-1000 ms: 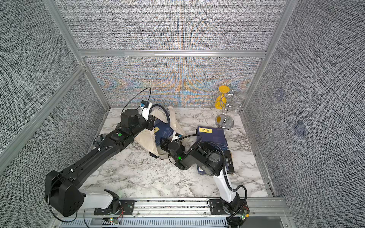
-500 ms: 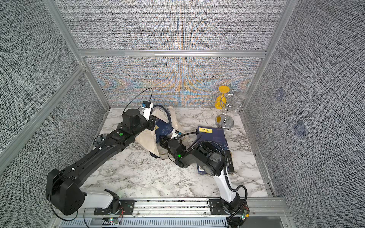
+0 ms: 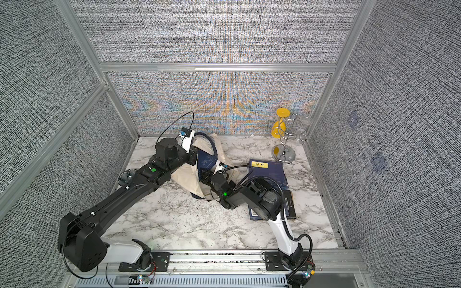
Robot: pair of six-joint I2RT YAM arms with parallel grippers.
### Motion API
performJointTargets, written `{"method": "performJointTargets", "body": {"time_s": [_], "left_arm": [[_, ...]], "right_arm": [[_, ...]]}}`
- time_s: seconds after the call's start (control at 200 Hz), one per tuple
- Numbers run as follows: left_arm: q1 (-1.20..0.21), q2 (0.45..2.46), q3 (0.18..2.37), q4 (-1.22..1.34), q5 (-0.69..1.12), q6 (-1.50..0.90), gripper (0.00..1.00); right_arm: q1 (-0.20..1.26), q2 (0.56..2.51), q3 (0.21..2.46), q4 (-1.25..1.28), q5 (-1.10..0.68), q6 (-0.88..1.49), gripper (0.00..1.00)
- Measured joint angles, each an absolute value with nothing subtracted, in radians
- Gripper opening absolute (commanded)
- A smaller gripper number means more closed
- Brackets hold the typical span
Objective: Take out the books from the canvas bag
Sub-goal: Pick up the book from the canvas bag.
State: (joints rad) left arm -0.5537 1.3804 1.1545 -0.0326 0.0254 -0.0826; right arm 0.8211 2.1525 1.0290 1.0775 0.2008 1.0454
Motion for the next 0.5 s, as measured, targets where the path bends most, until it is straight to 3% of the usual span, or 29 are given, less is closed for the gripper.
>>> {"method": "performJointTargets", "body": {"time_s": [0.295,0.495], "left_arm": [[-0.554,1.383,1.155,-0.033,0.025,-0.079,0.0],[-0.554,1.405,1.173,-0.045,0.017,-0.078,0.0]], "right_arm": [[0.812,2.155,1.028,1.102,0.175,1.034,0.08],[0.812,2.125,0.997,1.11,0.173,1.03,0.0]]}}
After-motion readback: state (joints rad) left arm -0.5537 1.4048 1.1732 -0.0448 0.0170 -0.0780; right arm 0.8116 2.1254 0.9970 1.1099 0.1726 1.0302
